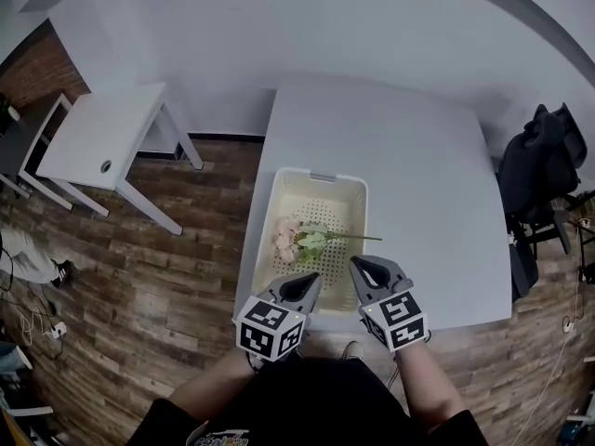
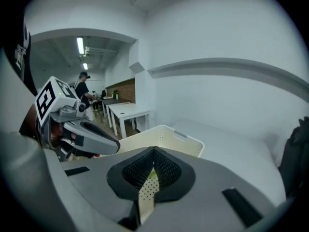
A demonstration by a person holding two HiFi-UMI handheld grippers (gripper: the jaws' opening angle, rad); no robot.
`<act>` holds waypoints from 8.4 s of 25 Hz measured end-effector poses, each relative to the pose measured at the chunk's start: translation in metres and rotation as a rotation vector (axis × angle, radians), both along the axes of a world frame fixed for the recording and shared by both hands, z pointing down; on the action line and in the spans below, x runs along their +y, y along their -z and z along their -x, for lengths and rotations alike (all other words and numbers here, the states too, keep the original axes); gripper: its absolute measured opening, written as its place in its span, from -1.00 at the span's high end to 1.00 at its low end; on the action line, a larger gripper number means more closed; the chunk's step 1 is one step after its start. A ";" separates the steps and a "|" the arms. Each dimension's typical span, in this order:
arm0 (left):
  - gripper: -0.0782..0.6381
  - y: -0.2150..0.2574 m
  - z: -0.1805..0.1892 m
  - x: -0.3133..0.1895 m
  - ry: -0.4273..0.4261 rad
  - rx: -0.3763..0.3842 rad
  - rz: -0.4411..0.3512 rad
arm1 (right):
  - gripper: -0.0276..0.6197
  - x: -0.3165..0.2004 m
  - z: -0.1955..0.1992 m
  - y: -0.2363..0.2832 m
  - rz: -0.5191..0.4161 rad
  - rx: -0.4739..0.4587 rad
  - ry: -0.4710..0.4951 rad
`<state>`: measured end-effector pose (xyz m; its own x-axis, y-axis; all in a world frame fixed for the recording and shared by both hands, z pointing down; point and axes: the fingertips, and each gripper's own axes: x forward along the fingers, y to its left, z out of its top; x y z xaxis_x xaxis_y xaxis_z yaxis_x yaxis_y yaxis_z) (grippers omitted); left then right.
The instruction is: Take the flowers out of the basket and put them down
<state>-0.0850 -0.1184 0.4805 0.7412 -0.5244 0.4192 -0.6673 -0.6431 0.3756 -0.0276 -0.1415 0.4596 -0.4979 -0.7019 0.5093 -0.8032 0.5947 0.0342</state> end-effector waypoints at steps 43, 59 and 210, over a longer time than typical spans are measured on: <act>0.76 -0.034 0.047 -0.034 -0.035 0.054 0.126 | 0.75 -0.089 -0.012 -0.176 0.085 1.346 0.501; 0.76 -0.021 0.043 -0.031 -0.053 0.048 0.087 | 0.82 -0.082 -0.001 -0.130 -0.020 1.128 0.354; 0.76 0.001 -0.038 0.184 -0.001 0.015 0.028 | 0.84 0.224 -0.042 -0.007 0.138 -0.596 -0.165</act>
